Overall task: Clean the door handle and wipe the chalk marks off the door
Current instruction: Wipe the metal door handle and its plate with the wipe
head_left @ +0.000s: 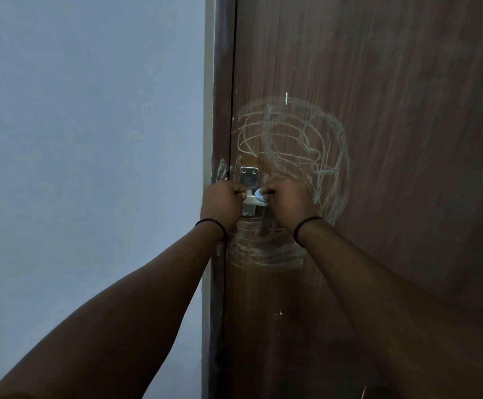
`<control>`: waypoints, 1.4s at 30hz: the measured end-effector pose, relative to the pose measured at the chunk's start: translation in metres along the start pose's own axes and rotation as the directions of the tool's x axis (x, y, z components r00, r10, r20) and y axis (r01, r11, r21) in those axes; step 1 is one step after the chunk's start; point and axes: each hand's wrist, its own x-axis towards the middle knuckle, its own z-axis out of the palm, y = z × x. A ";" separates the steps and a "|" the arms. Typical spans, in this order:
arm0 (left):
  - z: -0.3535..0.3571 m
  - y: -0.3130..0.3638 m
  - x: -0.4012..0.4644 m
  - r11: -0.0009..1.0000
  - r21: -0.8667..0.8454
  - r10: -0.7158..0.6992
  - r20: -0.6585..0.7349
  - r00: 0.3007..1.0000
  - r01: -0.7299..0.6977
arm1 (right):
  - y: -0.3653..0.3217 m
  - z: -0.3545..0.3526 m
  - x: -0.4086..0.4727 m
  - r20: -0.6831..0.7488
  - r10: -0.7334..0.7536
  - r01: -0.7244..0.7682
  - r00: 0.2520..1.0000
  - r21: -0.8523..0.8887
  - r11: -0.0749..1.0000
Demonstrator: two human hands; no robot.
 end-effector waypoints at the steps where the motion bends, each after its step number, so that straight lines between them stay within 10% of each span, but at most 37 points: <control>1: -0.001 0.000 -0.001 1.000 -0.017 -0.010 -0.006 1.000 0.010 | -0.006 0.004 0.002 0.025 -0.043 0.044 0.999 -0.021 0.999; 13: 0.005 0.005 -0.009 0.999 -0.032 -0.011 -0.083 0.996 0.009 | 0.017 -0.021 -0.017 -0.019 -0.076 0.076 0.997 0.009 0.997; 21: -0.004 0.002 -0.016 0.999 -0.045 -0.038 -0.144 0.989 0.032 | -0.037 0.014 0.009 0.210 -0.089 0.112 0.974 -0.101 0.989; 28: -0.001 -0.002 -0.013 0.996 0.065 0.069 -0.023 0.997 -0.067 | -0.037 0.020 0.031 0.038 0.328 -0.329 0.944 0.049 0.943; 42: 0.006 -0.001 -0.010 0.966 0.124 0.230 -0.022 0.973 -0.225 | 0.020 -0.034 -0.005 0.133 0.177 -0.167 0.975 -0.080 0.983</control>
